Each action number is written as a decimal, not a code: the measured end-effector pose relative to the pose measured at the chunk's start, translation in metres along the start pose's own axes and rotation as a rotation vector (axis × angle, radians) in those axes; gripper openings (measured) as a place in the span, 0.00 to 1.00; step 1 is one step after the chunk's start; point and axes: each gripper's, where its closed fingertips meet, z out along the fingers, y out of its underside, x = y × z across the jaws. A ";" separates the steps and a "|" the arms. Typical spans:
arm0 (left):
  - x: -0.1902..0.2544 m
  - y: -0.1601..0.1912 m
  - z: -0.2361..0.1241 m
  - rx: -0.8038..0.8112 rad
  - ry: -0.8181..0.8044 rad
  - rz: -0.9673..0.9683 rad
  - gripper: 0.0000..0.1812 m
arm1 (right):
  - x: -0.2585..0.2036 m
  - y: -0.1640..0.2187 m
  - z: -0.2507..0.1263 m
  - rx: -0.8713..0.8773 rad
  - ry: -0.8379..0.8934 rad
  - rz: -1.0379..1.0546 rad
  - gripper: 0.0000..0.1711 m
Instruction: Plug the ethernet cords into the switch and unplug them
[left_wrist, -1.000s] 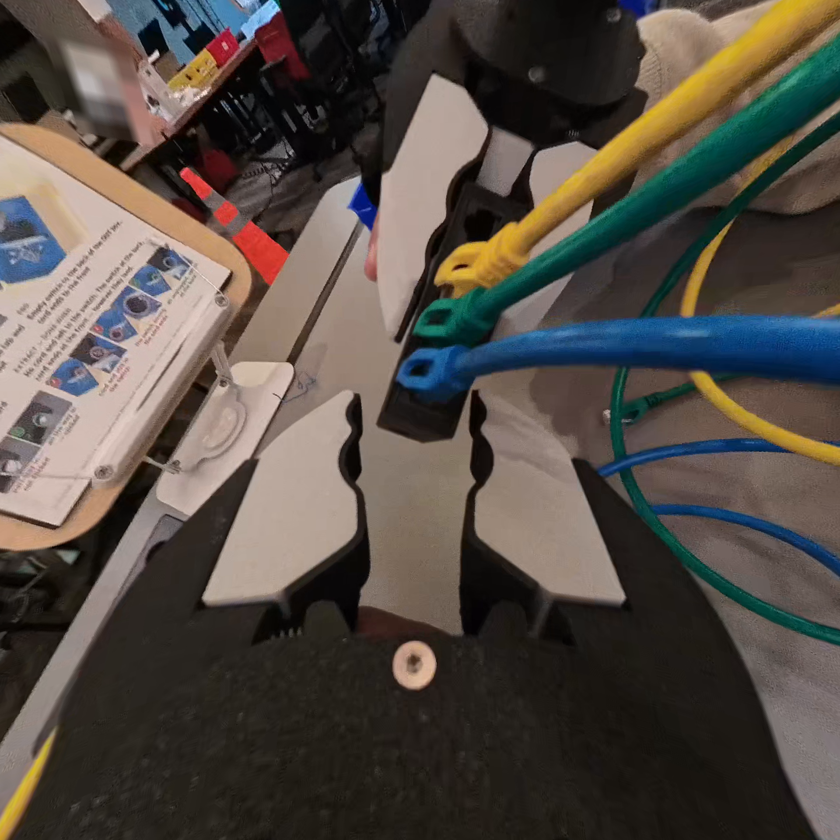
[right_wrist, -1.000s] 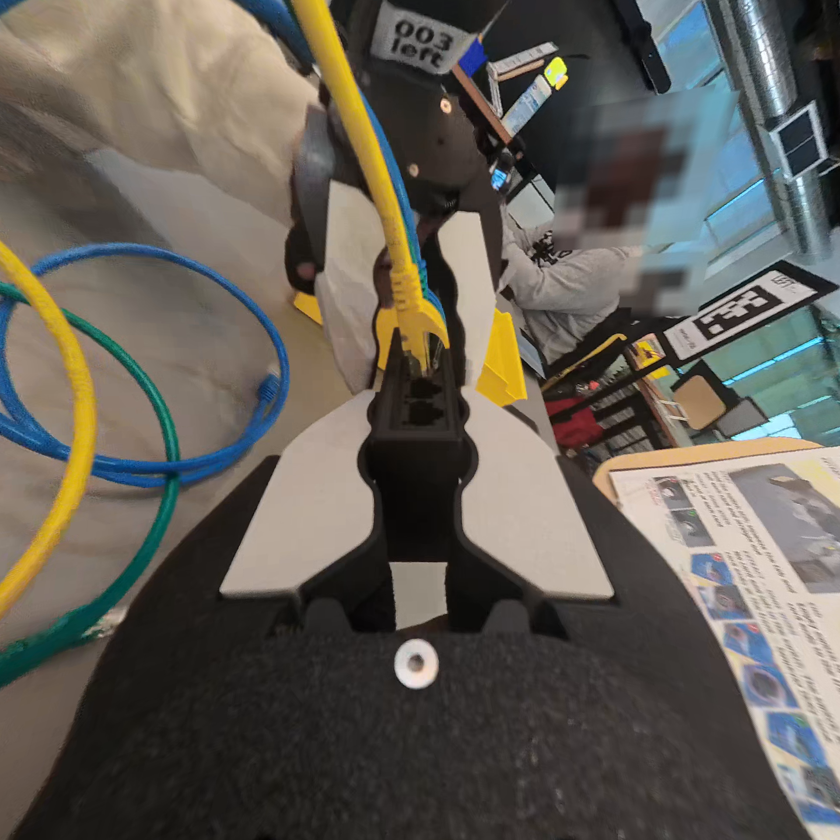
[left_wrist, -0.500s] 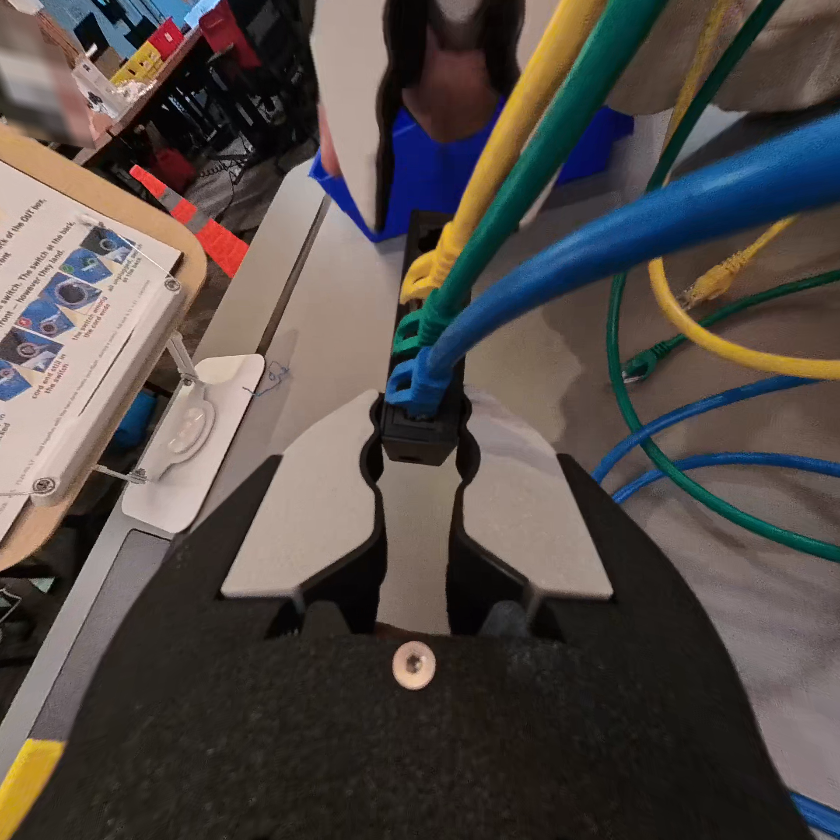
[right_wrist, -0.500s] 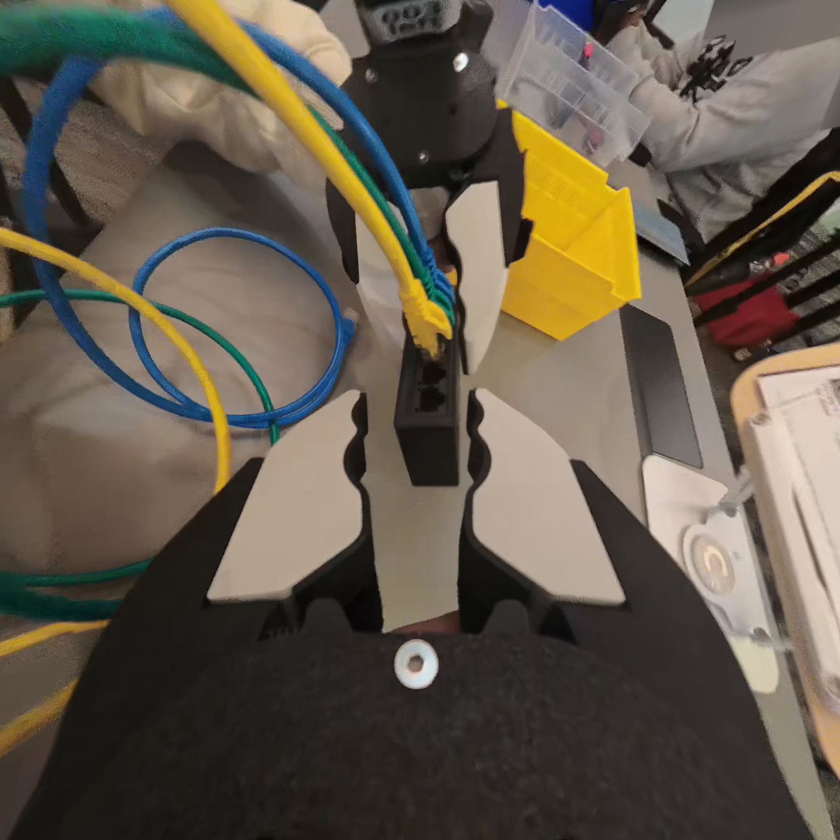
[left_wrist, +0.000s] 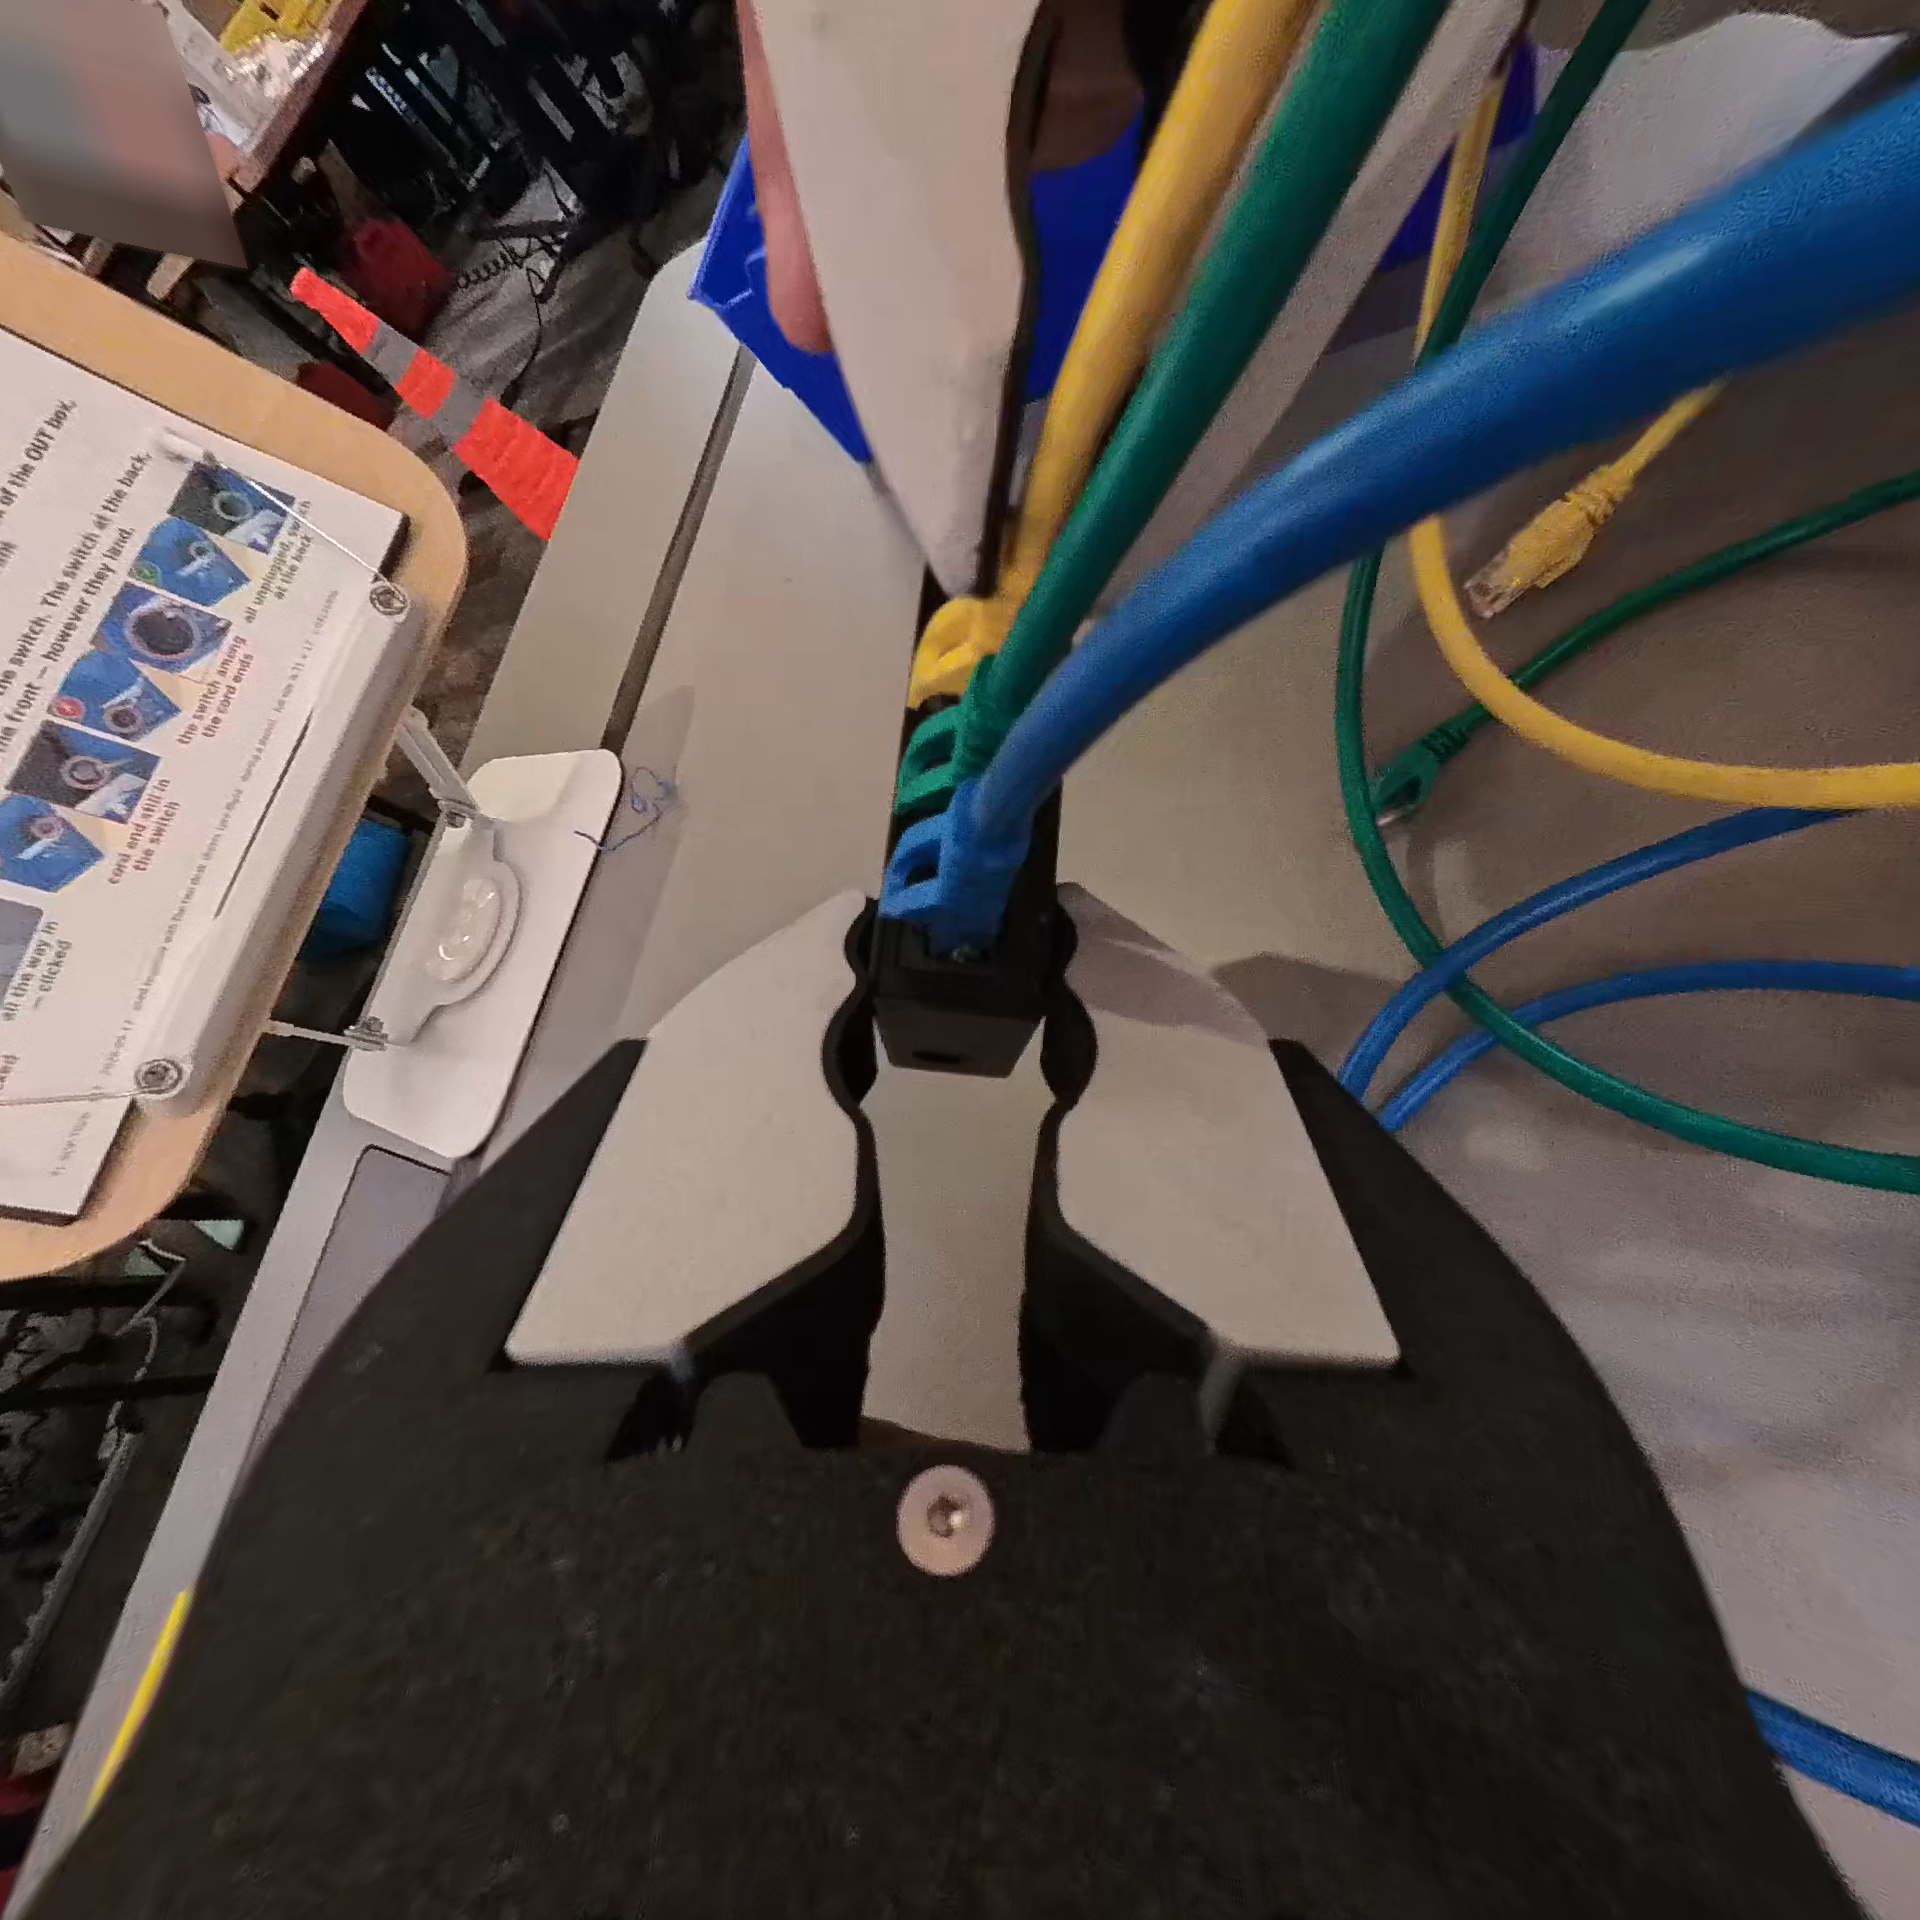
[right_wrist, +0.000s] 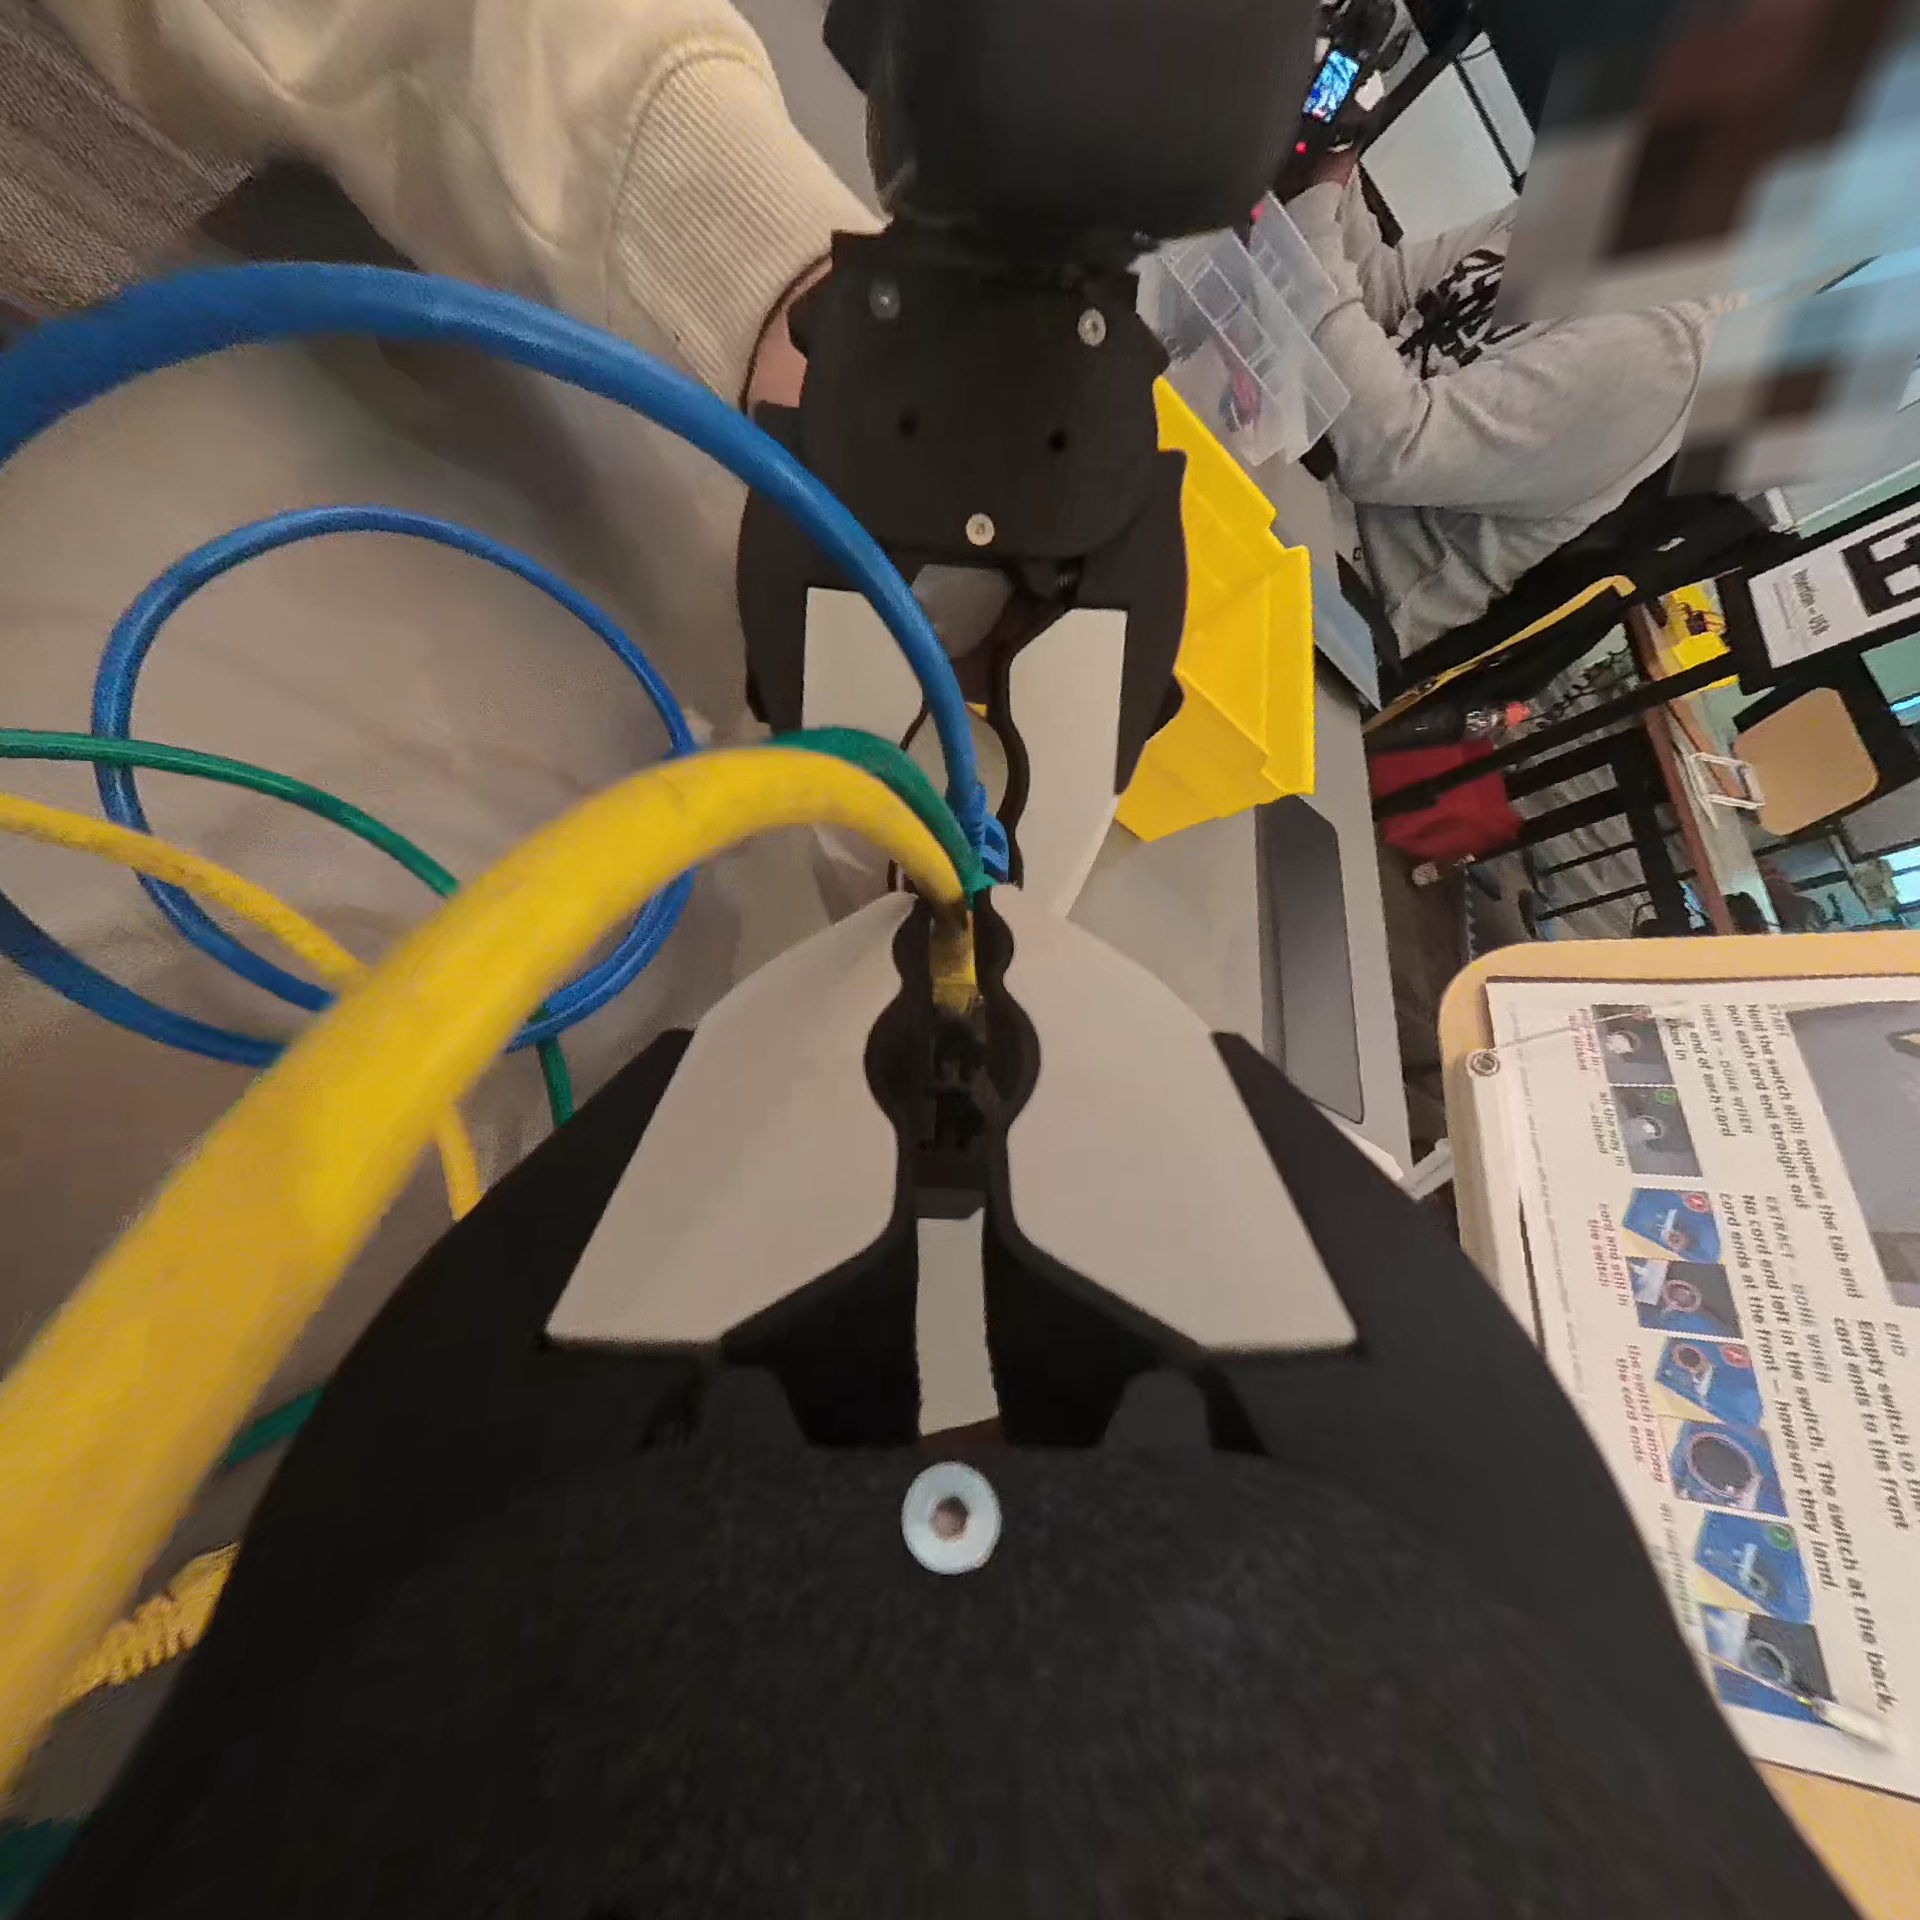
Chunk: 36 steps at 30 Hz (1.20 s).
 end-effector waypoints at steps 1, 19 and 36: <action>-0.001 -0.001 -0.001 0.005 -0.023 0.023 0.15 | 0.000 0.000 0.001 -0.012 0.002 -0.002 0.05; -0.015 -0.028 -0.022 0.133 -0.202 0.135 0.14 | 0.015 0.017 -0.012 0.139 0.019 0.041 0.04; -0.043 -0.016 -0.032 -0.131 -0.685 0.515 0.15 | 0.058 0.010 -0.053 0.117 0.078 0.457 0.07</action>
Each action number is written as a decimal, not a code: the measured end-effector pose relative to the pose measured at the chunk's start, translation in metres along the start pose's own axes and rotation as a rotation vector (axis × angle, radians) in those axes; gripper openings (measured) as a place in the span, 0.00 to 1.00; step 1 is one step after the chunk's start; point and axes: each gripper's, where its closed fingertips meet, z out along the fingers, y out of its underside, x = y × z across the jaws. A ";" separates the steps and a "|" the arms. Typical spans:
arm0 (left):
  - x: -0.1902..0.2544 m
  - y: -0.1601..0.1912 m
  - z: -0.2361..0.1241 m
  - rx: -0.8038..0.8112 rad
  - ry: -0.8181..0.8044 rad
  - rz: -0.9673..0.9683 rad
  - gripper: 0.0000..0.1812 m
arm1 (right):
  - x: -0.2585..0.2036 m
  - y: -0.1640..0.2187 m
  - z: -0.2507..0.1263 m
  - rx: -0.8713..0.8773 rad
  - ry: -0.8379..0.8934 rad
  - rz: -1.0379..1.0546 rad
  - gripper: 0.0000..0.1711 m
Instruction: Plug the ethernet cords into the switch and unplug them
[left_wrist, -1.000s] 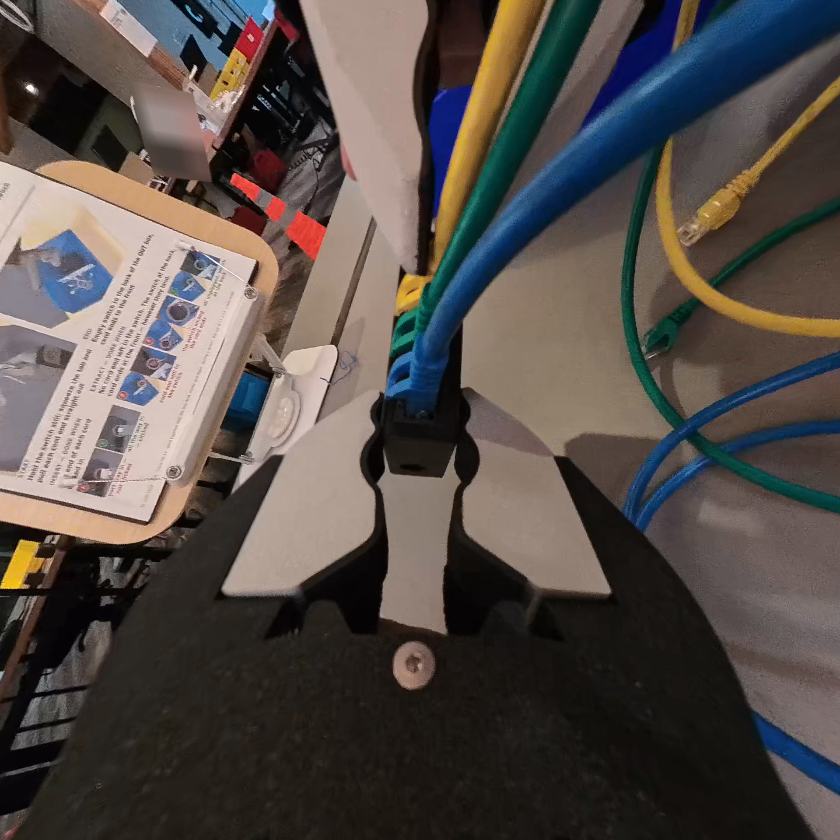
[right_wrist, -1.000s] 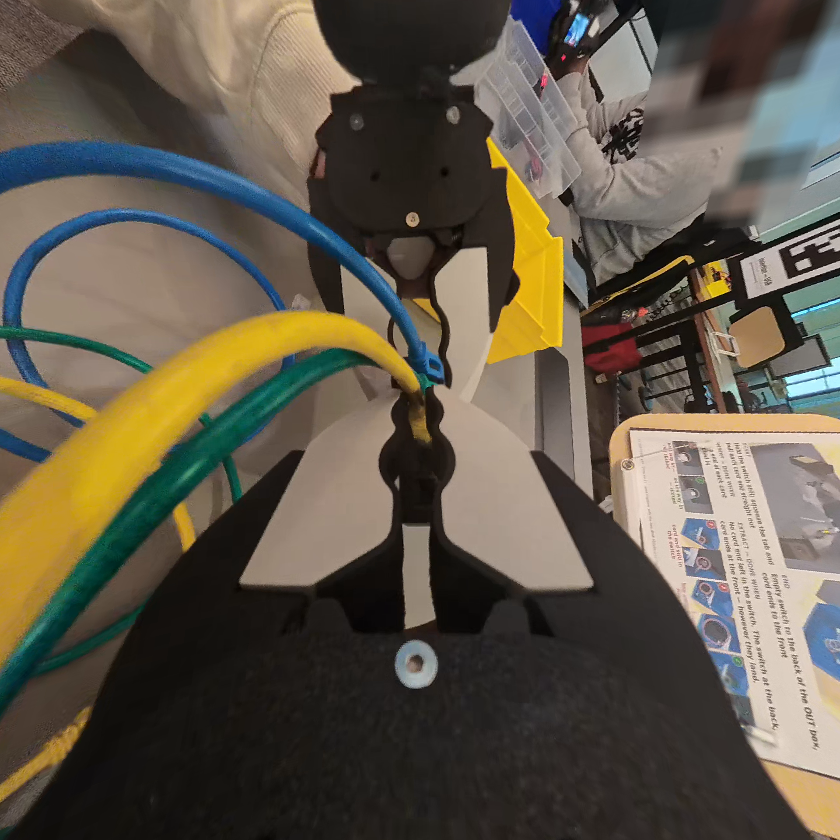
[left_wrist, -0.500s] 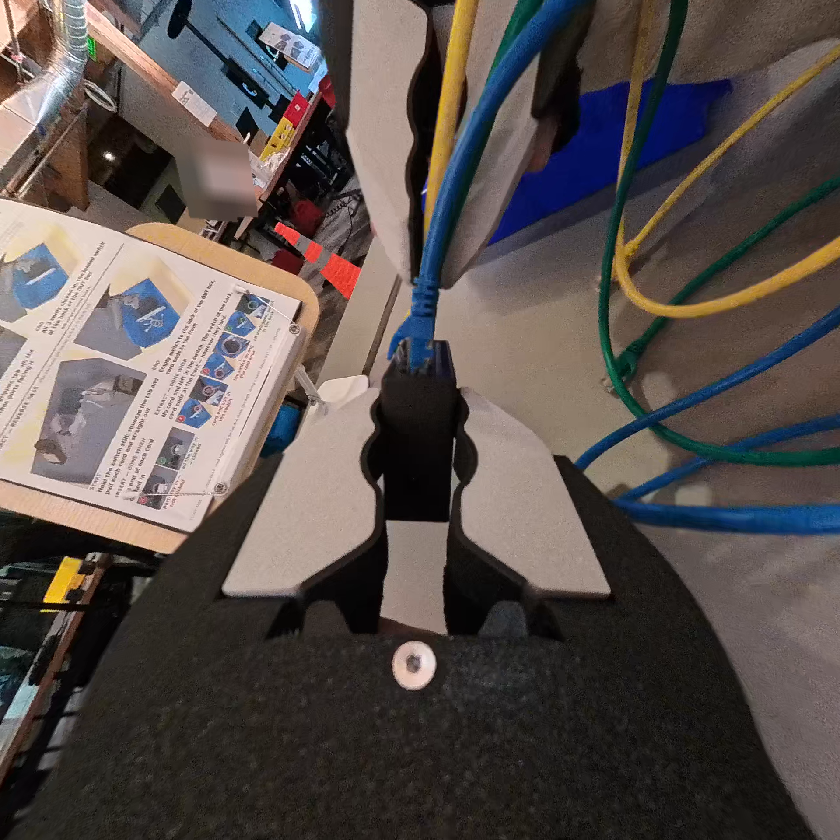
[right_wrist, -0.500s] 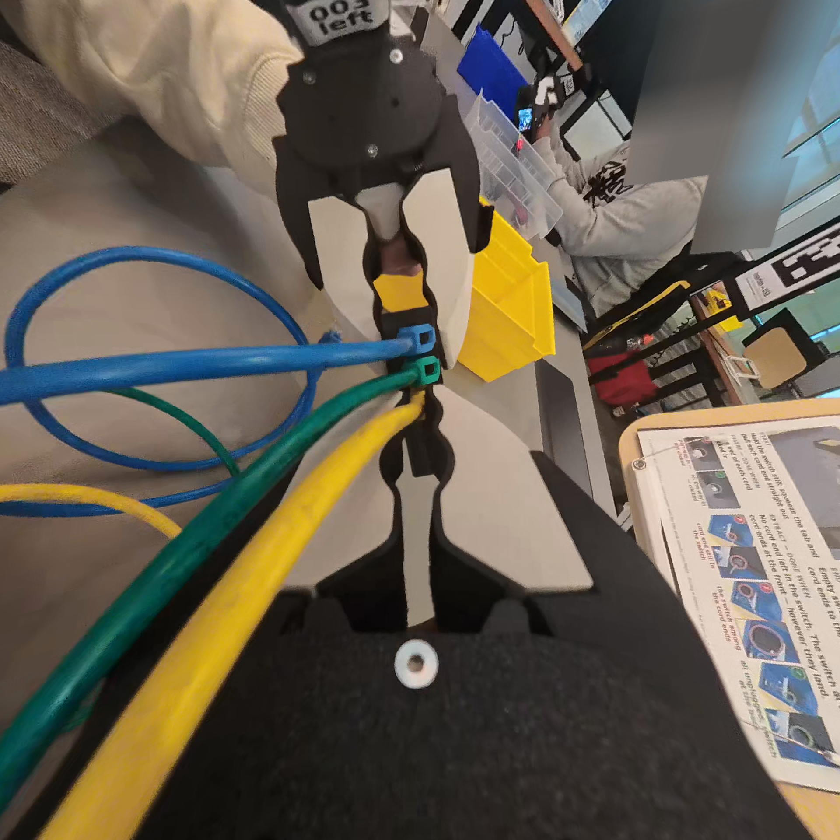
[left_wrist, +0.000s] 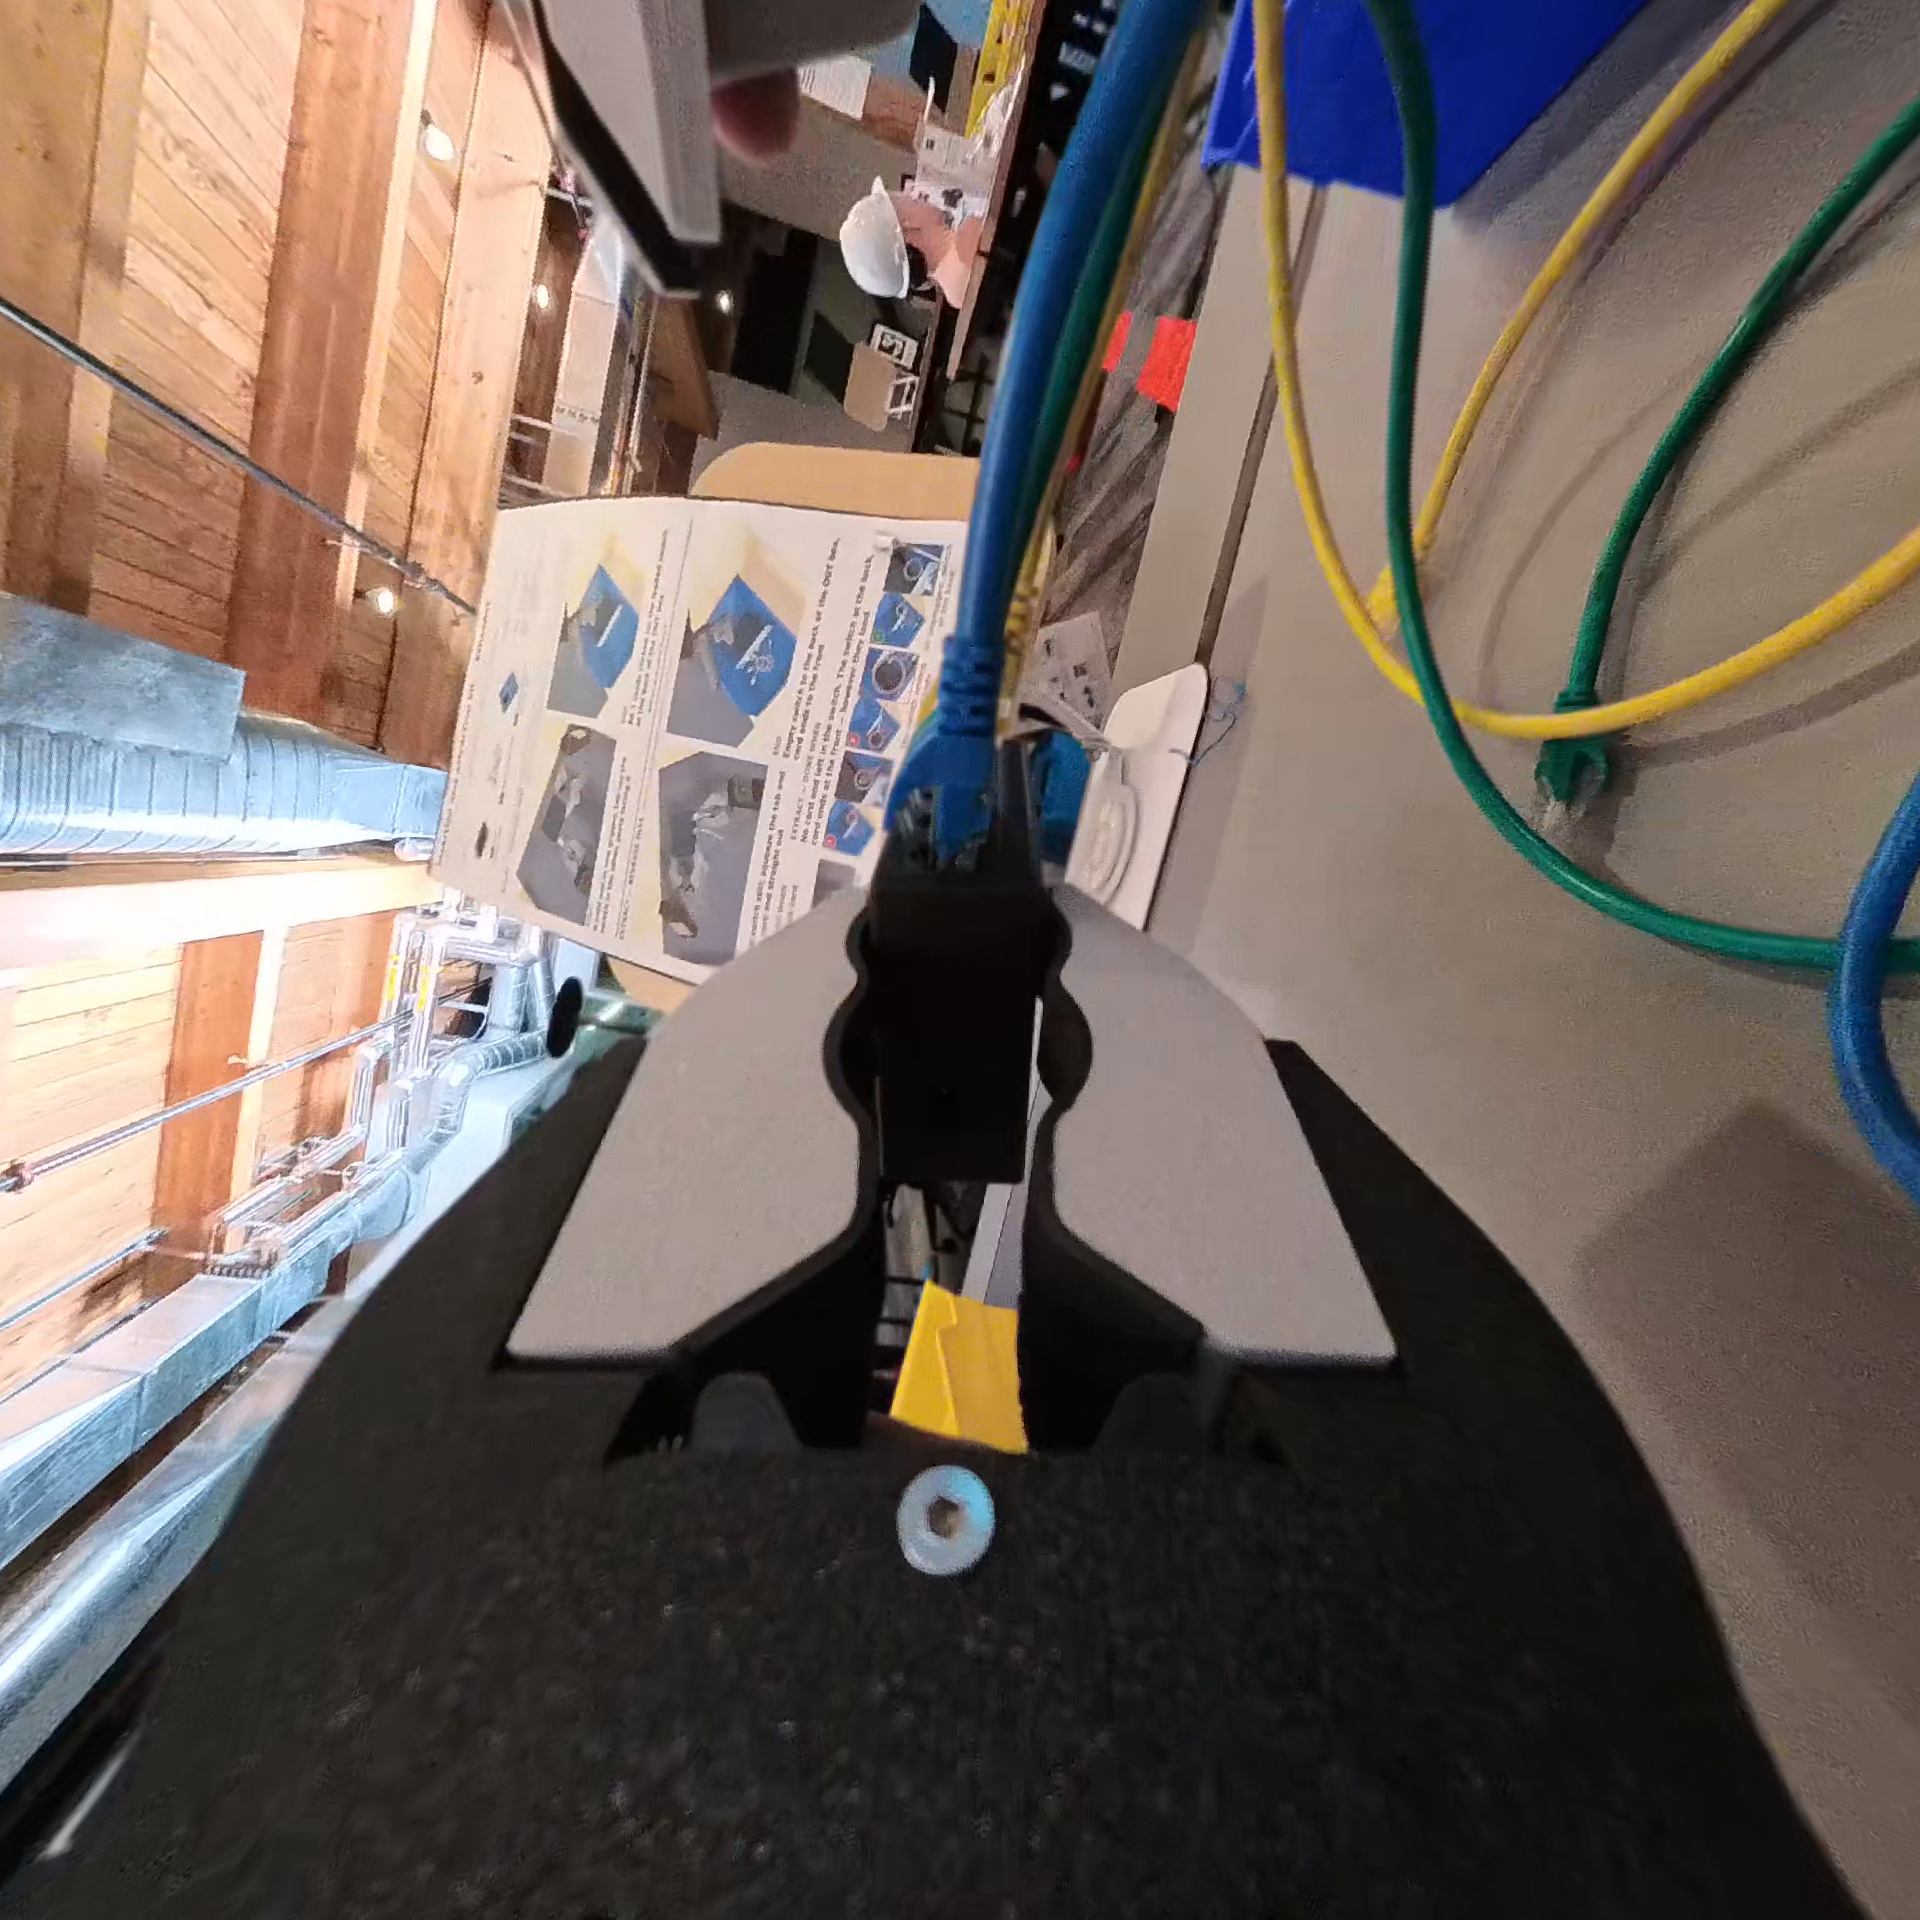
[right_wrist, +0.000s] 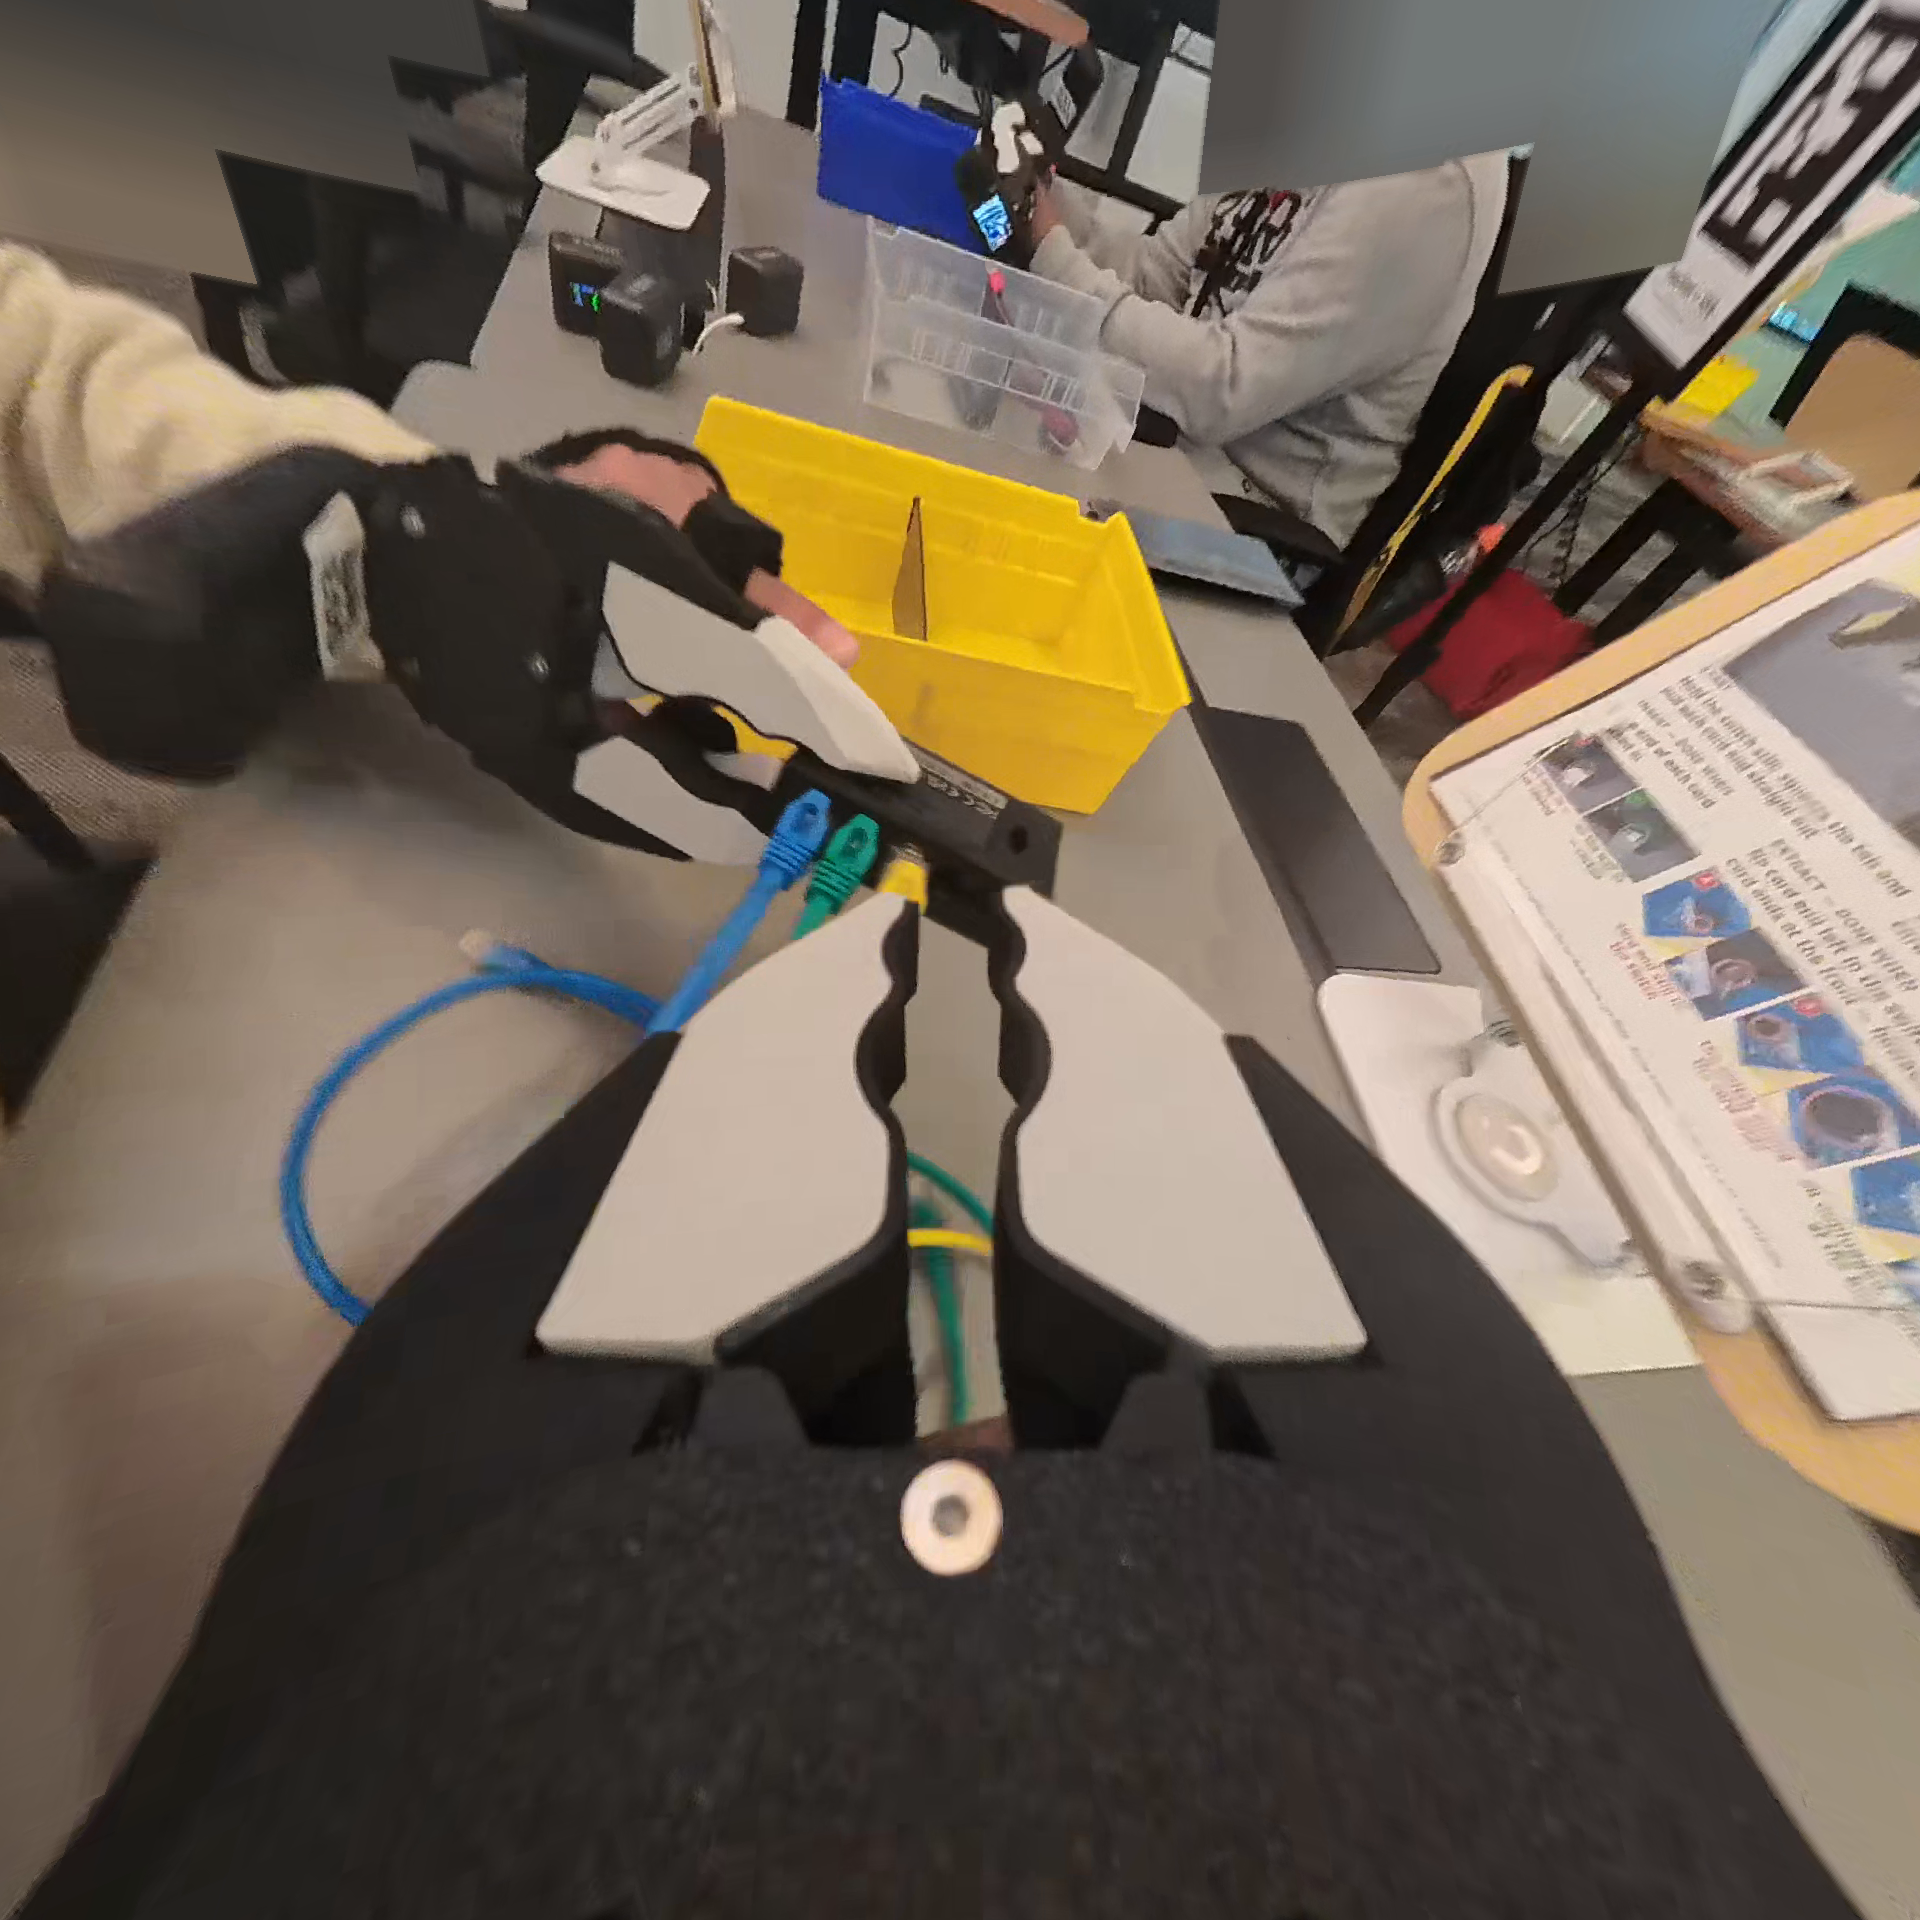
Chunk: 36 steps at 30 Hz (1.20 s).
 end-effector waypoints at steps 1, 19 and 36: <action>0.000 0.002 0.001 -0.016 -0.015 0.006 0.15 | -0.004 0.000 0.004 -0.014 -0.017 0.043 0.07; 0.007 0.002 0.009 -0.083 -0.129 0.147 0.14 | -0.011 0.059 0.048 -0.272 -0.062 0.218 0.03; 0.036 -0.021 0.008 0.042 -0.086 0.248 0.14 | -0.026 0.037 0.040 -0.157 -0.180 0.151 0.00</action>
